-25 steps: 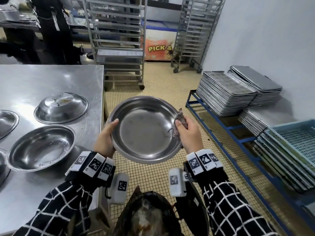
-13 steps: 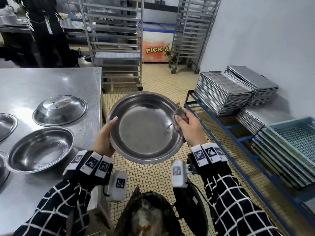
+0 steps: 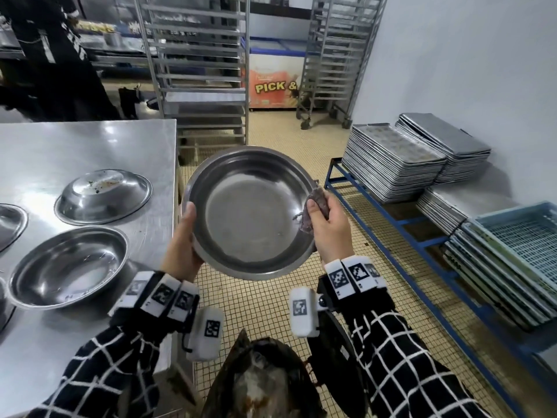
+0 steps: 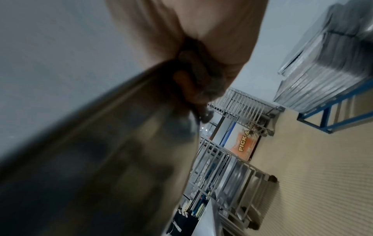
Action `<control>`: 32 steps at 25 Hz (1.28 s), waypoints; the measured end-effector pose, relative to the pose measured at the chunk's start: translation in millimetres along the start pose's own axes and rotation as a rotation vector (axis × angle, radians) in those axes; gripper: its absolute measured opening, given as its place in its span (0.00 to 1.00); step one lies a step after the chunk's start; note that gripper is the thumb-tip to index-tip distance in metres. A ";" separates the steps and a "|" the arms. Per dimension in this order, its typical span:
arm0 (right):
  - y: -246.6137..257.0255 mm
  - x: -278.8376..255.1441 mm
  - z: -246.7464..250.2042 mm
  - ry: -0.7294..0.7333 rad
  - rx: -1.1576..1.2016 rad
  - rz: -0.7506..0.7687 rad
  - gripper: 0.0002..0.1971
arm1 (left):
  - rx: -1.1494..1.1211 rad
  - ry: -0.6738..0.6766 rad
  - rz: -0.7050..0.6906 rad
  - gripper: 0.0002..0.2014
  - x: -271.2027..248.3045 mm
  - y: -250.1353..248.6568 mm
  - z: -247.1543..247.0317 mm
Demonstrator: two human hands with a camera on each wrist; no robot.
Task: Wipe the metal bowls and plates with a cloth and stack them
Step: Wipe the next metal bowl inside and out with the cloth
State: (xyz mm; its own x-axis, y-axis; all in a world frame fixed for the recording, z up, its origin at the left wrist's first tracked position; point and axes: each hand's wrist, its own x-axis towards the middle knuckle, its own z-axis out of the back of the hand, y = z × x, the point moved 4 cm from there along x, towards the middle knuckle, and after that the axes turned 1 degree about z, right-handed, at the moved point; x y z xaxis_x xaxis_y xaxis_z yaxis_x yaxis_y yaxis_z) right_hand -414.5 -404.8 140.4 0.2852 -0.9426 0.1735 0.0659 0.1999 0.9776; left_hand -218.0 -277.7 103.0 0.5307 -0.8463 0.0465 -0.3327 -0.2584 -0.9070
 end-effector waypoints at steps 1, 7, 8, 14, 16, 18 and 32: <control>2.8 3.4 0.5 0.065 -0.020 -0.002 0.04 | -0.013 0.073 0.014 0.26 0.5 -9.2 0.9; 7.8 1.7 -14.7 0.014 0.006 0.008 0.05 | -0.045 -0.175 0.042 0.25 5.9 0.0 -1.2; 4.4 -3.1 -21.0 -0.038 0.034 0.003 0.06 | -0.025 -0.228 0.055 0.27 3.7 7.0 -6.0; -1.9 -9.6 -23.1 -0.138 0.041 0.010 0.09 | 0.229 -0.072 0.131 0.28 -5.1 20.7 -9.7; 2.4 1.7 -10.8 -0.054 -0.042 0.006 0.08 | 0.111 -0.071 0.153 0.33 1.7 9.0 6.7; 8.7 11.2 -6.3 0.090 -0.139 0.018 0.08 | 0.065 0.010 0.162 0.30 6.4 -7.5 16.8; 1.4 -2.7 -16.4 -0.096 -0.114 0.013 0.04 | 0.433 0.084 0.190 0.61 6.1 4.0 7.9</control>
State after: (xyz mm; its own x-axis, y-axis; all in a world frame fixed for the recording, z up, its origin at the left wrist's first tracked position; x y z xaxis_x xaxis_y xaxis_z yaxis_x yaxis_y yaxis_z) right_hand -399.5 -397.6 139.3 0.1946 -0.9598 0.2022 0.1727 0.2365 0.9562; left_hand -209.9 -280.2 96.4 0.4213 -0.8989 -0.1200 -0.0534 0.1075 -0.9928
